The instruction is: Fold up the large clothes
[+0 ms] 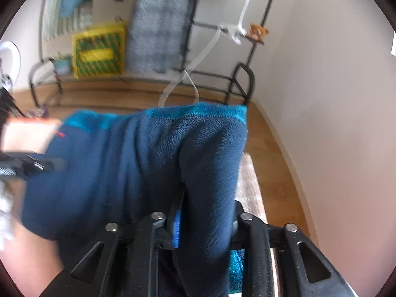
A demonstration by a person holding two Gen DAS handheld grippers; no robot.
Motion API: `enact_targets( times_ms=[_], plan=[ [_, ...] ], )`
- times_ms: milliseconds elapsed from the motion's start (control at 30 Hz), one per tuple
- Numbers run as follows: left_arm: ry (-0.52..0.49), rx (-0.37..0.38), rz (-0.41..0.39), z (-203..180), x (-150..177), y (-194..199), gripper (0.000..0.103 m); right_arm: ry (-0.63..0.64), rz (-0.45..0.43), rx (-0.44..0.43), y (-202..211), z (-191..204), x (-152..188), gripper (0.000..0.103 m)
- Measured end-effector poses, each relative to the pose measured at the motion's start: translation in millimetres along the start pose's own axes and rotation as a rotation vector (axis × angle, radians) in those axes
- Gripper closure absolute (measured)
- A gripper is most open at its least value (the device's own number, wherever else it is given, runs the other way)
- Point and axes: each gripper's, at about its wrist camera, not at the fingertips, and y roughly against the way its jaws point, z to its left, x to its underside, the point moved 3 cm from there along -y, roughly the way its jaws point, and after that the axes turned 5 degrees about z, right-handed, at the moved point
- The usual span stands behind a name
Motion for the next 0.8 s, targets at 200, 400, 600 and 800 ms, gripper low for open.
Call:
enact_targets(
  times_ms=[200,400,600,800],
  plan=[
    [-0.047,-0.025,-0.025,6,4,-8,0.061,-0.126,0.118,0.029,-65,-19,21,0.063],
    [-0.066,-0.074,-0.046,-2,6,10,0.060,-0.173,0.108,0.049,-59,-35,24,0.042],
    [-0.151,-0.130,-0.075,-33,17,52,0.060,-0.221,0.127,0.093,-29,-54,46,0.043],
    [-0.226,-0.139,-0.133,-90,33,116,0.060,-0.249,0.071,0.088,36,-56,54,0.043]
  ],
)
